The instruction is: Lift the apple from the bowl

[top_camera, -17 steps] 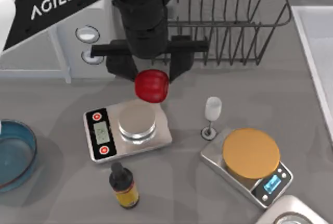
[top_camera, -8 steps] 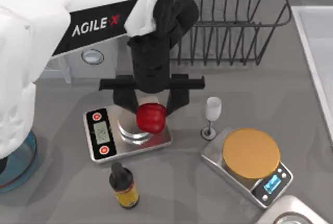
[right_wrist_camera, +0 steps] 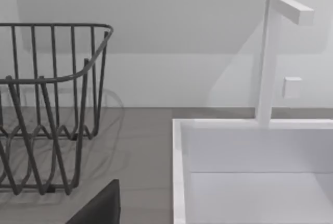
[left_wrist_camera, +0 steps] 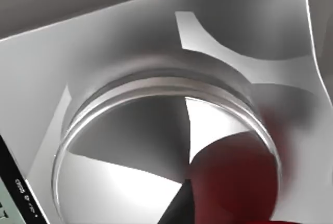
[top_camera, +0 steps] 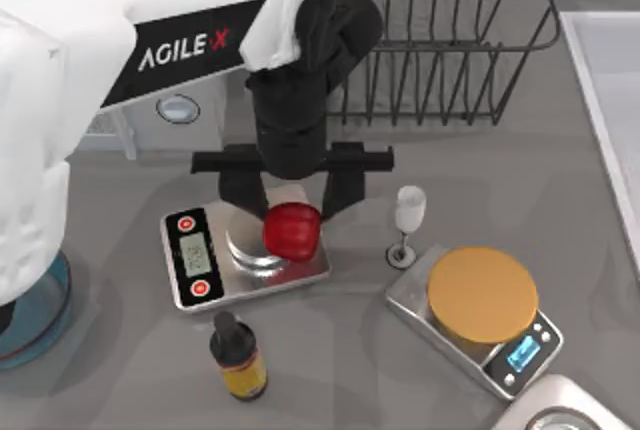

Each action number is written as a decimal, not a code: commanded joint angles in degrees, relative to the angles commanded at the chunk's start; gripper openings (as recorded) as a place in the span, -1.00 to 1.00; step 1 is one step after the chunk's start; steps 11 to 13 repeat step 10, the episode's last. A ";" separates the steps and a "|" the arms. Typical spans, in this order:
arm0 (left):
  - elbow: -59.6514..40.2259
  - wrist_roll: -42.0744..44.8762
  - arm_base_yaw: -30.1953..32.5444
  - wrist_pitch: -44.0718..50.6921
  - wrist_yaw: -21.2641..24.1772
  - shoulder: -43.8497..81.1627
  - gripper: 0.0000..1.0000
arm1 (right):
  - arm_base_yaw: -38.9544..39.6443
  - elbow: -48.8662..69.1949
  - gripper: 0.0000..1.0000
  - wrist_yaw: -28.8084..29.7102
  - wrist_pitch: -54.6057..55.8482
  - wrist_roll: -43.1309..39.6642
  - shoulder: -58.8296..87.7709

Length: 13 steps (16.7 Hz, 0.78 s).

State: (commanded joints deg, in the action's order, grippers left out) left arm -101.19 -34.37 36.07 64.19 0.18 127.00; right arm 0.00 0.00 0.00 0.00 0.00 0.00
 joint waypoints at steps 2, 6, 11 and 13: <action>0.00 0.00 0.00 0.00 0.00 0.00 0.66 | 0.00 0.00 1.00 0.00 0.00 0.00 0.00; 0.00 0.00 0.00 0.00 0.00 0.00 1.00 | 0.00 0.00 1.00 0.00 0.00 0.00 0.00; 0.00 0.00 0.00 0.00 0.00 0.00 1.00 | 0.00 0.00 1.00 0.00 0.00 0.00 0.00; 0.00 0.00 0.00 0.00 0.00 0.00 1.00 | 0.00 0.00 1.00 0.00 0.00 0.00 0.00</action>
